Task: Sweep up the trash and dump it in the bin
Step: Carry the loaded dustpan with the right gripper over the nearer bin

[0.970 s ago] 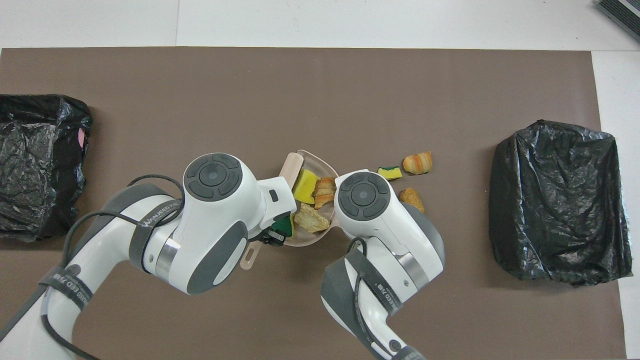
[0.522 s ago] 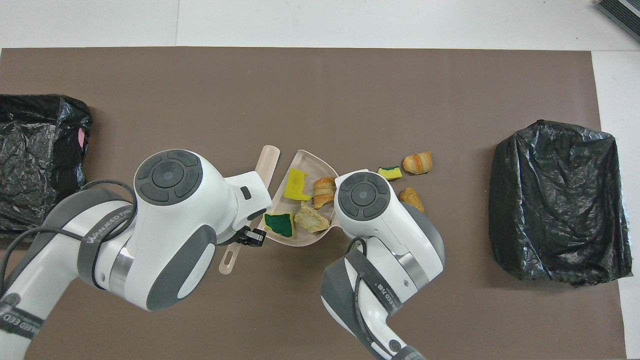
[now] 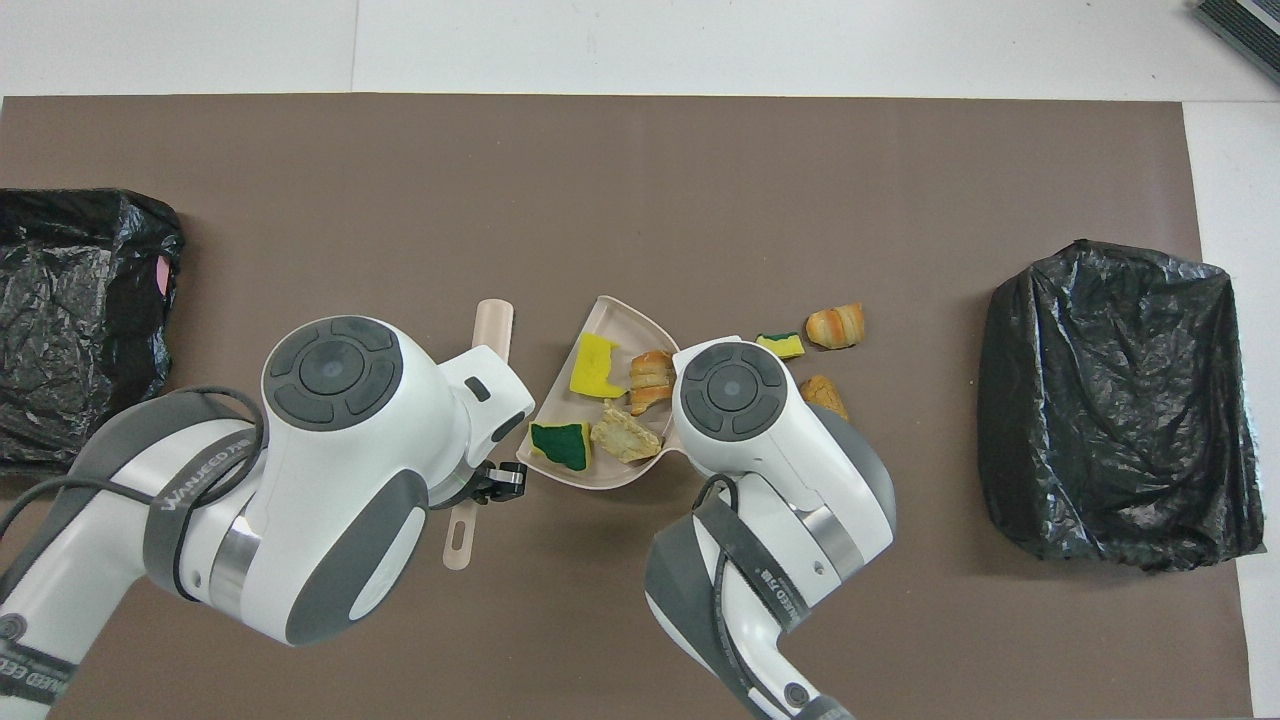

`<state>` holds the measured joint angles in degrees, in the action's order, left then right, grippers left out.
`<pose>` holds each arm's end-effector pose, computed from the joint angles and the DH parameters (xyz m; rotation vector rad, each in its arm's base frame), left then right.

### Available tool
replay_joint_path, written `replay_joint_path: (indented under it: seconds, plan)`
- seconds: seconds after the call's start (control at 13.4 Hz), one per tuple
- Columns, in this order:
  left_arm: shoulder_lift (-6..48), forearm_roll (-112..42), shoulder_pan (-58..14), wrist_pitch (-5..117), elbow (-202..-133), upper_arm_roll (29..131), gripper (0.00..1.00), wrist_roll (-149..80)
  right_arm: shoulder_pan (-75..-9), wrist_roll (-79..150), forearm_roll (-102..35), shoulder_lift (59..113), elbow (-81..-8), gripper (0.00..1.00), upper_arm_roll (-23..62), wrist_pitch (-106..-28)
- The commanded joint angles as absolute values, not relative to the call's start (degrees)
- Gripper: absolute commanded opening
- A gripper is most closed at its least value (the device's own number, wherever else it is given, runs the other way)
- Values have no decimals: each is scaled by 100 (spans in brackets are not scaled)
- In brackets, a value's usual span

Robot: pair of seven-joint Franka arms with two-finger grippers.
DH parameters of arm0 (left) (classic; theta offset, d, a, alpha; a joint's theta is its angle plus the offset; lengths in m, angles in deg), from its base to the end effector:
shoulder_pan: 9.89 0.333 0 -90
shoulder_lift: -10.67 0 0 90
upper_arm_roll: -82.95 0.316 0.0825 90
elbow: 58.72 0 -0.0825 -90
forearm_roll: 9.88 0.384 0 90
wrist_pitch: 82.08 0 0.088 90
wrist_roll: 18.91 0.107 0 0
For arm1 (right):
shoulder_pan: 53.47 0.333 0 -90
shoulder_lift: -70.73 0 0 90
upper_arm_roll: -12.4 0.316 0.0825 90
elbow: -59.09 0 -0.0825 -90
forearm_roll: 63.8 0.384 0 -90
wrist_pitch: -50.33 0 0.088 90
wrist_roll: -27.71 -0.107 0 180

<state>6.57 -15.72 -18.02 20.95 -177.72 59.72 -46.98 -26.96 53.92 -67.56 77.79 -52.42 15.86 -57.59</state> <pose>0.4277 -0.2738 0.4416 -3.0774 0.0306 0.3372 0.4916 0.2769 0.4041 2.6889 1.4808 -0.2828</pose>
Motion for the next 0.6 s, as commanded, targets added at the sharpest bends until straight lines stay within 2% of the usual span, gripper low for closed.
replay_joint_path:
  seconds: [0.0,0.52]
  plan:
    - [93,-1812,-1876,2172,-18360,6010,0,-4914,-3122,5872,-6714,7337,-5245,0,1627,-5409]
    - [-1022,-2709,-2420,2979,-19722,5949,0,-4932,-4237,6777,-6714,7012,-4560,0,1574,-4407]
